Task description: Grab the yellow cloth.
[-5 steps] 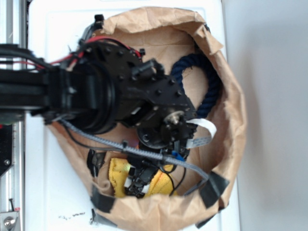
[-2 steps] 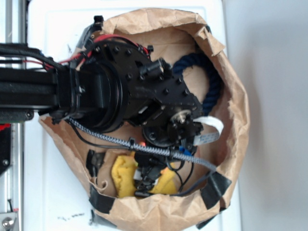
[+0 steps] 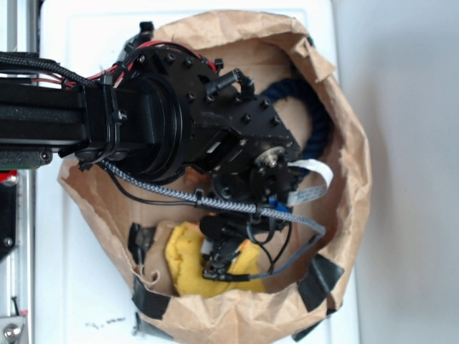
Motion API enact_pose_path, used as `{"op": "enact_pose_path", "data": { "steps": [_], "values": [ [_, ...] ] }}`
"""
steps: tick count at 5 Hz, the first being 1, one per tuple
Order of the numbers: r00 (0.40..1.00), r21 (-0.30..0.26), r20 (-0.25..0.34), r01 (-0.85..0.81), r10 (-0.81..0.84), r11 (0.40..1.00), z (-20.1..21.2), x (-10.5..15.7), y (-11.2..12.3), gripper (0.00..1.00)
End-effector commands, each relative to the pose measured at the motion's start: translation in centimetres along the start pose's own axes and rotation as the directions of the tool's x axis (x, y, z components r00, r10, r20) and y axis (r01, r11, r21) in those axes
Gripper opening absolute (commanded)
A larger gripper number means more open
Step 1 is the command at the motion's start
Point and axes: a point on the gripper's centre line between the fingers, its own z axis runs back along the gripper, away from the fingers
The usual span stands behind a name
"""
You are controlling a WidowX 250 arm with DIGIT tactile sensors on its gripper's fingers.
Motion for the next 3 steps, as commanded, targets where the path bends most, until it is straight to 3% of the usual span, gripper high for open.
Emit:
{"op": "enact_pose_path", "data": {
  "steps": [1, 2, 3],
  "values": [
    [0.994, -0.024, 0.103, 0.034, -0.032, 0.999, 5.4, -0.4, 0.0, 0.0],
    [0.984, -0.029, 0.177, -0.019, 0.024, 0.999, 9.3, -0.5, -0.4, 0.0],
    [0.965, 0.063, 0.237, -0.129, 0.111, 0.99, 12.2, -0.8, -0.6, 0.0]
  ]
}}
